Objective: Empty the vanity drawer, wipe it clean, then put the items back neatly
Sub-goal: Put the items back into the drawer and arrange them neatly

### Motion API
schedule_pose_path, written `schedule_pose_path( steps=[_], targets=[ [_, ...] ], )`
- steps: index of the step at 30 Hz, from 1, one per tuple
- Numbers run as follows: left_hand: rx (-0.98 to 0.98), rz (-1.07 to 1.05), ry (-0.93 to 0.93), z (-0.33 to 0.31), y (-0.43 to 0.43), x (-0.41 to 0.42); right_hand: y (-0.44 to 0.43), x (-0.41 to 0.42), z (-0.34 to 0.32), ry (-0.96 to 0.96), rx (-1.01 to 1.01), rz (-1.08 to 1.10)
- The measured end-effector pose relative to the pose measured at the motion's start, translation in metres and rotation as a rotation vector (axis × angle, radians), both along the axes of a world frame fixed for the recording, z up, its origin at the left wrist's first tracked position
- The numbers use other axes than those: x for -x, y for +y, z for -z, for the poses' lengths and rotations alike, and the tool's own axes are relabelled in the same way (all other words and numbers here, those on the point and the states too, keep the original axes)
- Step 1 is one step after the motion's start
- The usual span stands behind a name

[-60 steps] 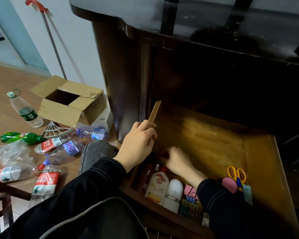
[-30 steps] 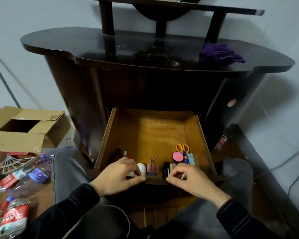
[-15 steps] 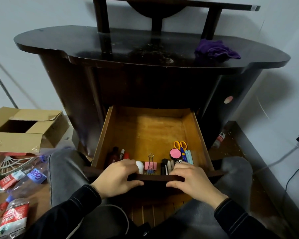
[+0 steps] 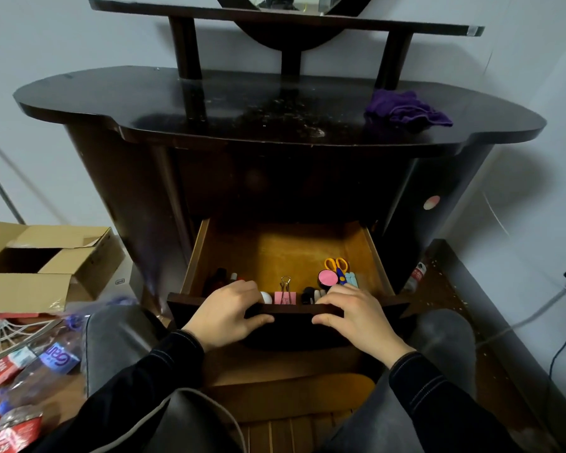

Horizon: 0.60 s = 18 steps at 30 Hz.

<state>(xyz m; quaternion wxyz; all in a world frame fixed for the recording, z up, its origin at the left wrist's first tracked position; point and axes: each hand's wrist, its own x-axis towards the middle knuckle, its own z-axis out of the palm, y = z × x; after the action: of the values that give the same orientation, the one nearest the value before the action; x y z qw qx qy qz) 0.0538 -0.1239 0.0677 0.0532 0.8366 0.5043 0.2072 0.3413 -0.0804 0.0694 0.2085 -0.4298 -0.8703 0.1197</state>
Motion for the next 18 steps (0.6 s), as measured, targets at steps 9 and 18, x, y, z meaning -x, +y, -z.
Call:
schedule_pose_path(
  steps=[9, 18],
  targets=[
    [-0.488, -0.172, 0.154, 0.037, 0.075, 0.012, 0.065, 0.023, 0.036, 0.057, -0.434, 0.173],
    [-0.535, -0.398, 0.06, 0.074, 0.101, 0.004, 0.099, 0.043, 0.075, 0.053, -0.608, 0.292]
  ],
)
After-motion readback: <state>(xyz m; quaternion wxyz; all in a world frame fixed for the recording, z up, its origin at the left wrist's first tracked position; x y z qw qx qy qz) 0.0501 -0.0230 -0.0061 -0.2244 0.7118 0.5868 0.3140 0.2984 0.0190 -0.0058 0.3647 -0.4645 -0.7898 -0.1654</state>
